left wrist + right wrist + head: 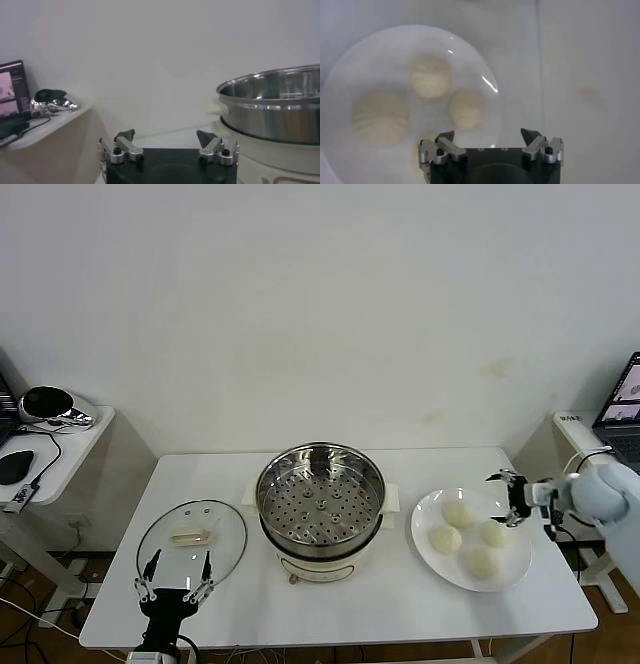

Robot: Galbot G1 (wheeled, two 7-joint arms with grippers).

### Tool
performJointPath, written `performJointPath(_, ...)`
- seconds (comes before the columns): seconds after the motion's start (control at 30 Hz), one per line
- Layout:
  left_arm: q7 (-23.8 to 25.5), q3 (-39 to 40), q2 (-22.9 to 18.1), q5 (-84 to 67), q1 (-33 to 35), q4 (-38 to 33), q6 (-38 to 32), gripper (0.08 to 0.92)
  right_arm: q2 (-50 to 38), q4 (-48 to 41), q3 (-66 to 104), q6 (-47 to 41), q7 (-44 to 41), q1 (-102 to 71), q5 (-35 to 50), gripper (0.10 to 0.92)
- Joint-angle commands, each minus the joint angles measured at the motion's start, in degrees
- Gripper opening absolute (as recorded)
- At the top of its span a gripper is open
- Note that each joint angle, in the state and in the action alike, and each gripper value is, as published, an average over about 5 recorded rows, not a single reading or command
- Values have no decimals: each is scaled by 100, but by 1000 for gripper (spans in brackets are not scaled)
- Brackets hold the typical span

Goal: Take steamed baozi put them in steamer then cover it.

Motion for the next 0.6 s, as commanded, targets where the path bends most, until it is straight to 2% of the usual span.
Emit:
performJointPath(0.03, 3, -23, 11, 26, -39, 9, 22, 823, 311, -847, -1560, 80, -587, 1420, 78, 823)
performJointPath(0.6, -5, -192, -26, 22, -22, -31, -12, 823, 1089, -1539, -1958, -131, -477, 1490, -304, 823)
